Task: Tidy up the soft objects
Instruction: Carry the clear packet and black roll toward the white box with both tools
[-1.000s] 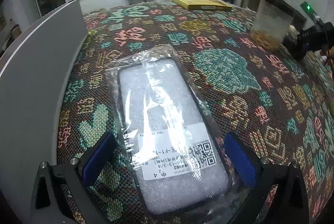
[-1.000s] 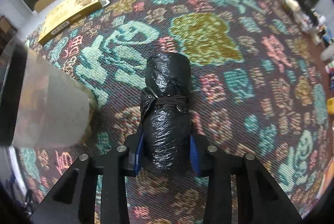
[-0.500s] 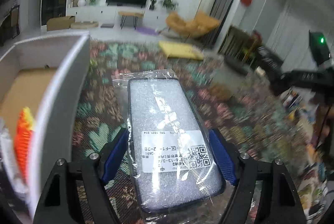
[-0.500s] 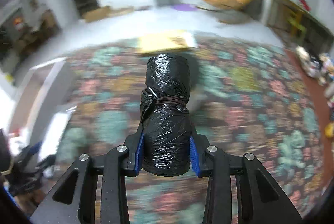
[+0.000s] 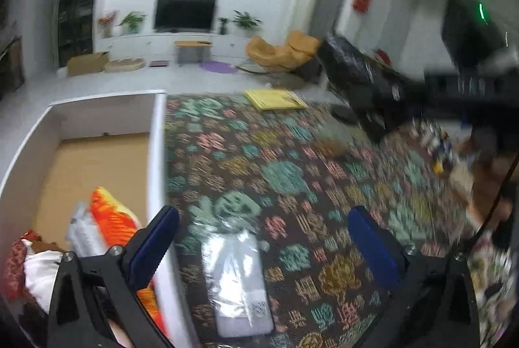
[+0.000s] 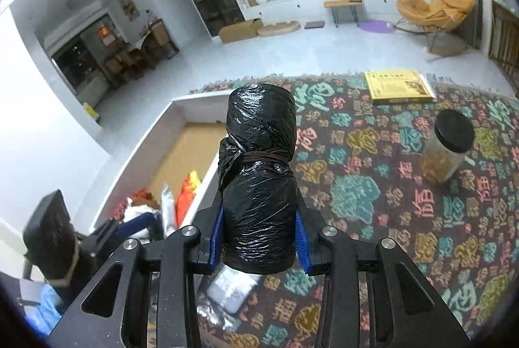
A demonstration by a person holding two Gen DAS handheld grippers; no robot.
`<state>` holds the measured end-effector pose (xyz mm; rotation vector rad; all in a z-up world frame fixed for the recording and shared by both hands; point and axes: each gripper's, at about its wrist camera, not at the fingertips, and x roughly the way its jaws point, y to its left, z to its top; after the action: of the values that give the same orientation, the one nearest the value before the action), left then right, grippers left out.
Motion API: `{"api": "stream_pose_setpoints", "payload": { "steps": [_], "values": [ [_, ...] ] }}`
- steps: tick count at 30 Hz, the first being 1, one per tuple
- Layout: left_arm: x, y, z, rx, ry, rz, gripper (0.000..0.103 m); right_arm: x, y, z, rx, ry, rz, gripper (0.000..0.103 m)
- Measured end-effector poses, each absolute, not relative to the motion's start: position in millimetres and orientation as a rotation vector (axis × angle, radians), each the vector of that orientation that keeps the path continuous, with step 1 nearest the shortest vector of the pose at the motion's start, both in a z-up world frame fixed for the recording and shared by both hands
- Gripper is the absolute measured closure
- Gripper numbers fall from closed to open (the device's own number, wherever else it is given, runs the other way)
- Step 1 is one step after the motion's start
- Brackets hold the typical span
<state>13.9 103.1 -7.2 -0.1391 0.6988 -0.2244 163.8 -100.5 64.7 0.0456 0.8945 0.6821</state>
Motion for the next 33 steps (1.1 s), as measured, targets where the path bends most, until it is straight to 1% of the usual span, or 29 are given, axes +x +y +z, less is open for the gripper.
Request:
{"api": "stream_pose_setpoints", "payload": {
  "steps": [5, 8, 10, 13, 15, 16, 17, 23, 26, 30, 33],
  "values": [
    [25.5, 39.0, -73.7, 0.028, 0.903, -0.233, 0.000, 146.5, -130.2, 53.2, 0.023, 0.886, 0.647, 0.065],
    [29.3, 18.1, -110.4, 0.167, 0.925, -0.107, 0.000, 145.2, -145.4, 36.1, 0.032, 0.914, 0.637, 0.065],
    [36.2, 23.8, -124.7, 0.160, 0.948, -0.038, 0.000, 142.1, -153.6, 26.8, 0.033, 0.931, 0.633, 0.065],
    [45.9, 38.0, -139.6, 0.105, 0.981, 0.035, 0.004, 136.1, -163.7, 20.6, 0.048, 0.937, 0.635, 0.065],
    [53.1, 41.5, -151.6, 0.066, 1.039, 0.053, 0.004, 134.0, -168.2, 17.3, 0.058, 0.931, 0.636, 0.065],
    [55.4, 42.2, -156.0, 0.051, 1.045, 0.064, 0.001, 133.2, -169.8, 16.0, 0.061, 0.929, 0.638, 0.065],
    [56.3, 41.9, -157.1, 0.051, 1.047, 0.074, 0.000, 132.1, -170.9, 15.6, 0.063, 0.925, 0.639, 0.064],
    [62.8, 43.7, -153.4, 0.043, 1.118, 0.075, 0.000, 123.0, -174.1, 20.0, 0.058, 0.906, 0.649, 0.064],
    [64.4, 49.7, -146.5, -0.047, 1.101, 0.019, 0.000, 120.1, -177.7, 20.4, 0.064, 0.903, 0.645, 0.064],
    [72.9, 44.6, -160.6, 0.058, 1.130, 0.089, 0.000, 116.4, -182.4, 21.3, 0.074, 0.893, 0.643, 0.064],
    [70.1, 46.2, -160.8, 0.023, 1.115, 0.096, 0.000, 113.7, -187.0, 23.3, 0.080, 0.884, 0.642, 0.064]
  ]
}}
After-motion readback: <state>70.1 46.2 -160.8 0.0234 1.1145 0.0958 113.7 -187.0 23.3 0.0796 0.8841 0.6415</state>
